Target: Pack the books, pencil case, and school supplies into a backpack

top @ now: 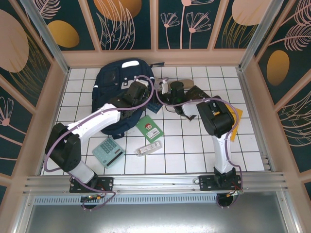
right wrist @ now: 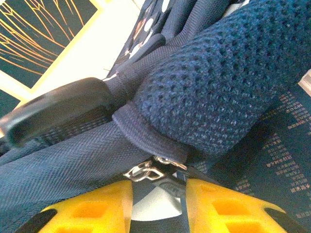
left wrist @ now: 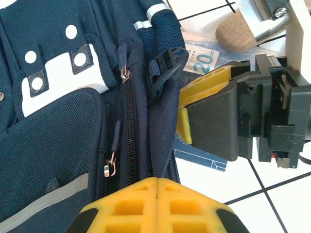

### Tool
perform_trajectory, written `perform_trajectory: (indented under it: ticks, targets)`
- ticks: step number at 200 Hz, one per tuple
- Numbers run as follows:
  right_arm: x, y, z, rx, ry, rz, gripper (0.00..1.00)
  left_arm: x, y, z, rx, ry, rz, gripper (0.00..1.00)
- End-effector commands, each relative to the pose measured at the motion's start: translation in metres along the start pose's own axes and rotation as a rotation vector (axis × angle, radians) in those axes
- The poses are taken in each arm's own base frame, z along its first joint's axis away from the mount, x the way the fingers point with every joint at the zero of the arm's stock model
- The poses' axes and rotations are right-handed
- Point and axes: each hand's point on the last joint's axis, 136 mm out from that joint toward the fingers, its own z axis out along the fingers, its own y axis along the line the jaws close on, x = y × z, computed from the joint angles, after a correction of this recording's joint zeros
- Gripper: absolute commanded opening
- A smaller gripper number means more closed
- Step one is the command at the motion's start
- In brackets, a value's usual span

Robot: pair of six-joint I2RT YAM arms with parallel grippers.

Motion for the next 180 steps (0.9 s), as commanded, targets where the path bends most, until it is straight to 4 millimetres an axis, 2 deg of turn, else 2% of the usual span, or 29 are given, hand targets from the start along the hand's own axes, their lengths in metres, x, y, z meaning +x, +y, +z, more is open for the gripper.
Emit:
perform_trajectory:
  ticks: [1,35,65,80,100,112,140,157,180]
  targets:
    - [0.001,-0.001,0.008,-0.019,0.001,-0.017,0.37,-0.052,-0.005,-0.033,0.054,-0.149,-0.063,0.00]
    - [0.001,-0.003,0.012,0.002,-0.012,-0.032,0.38,-0.057,-0.007,-0.037,0.069,-0.160,-0.070,0.00]
    - [-0.002,0.000,0.013,0.005,-0.030,-0.049,0.34,-0.056,-0.007,-0.035,0.068,-0.154,-0.069,0.00]
    - [-0.003,0.001,0.012,0.003,-0.037,-0.055,0.26,-0.054,-0.007,-0.034,0.066,-0.150,-0.067,0.00]
    - [-0.003,0.002,0.009,0.002,-0.043,-0.063,0.27,-0.053,-0.006,-0.034,0.060,-0.152,-0.067,0.00]
    - [-0.003,0.002,0.008,0.001,-0.047,-0.064,0.20,-0.053,-0.006,-0.034,0.059,-0.152,-0.067,0.00]
    - [-0.003,0.004,0.003,-0.007,-0.059,-0.065,0.12,-0.052,-0.005,-0.034,0.055,-0.152,-0.067,0.00]
    - [-0.005,0.008,-0.002,-0.007,-0.074,-0.075,0.01,-0.051,-0.004,-0.033,0.049,-0.151,-0.065,0.00]
    - [-0.005,0.011,-0.010,0.008,-0.087,-0.090,0.00,-0.050,-0.001,-0.032,0.030,-0.152,-0.065,0.00]
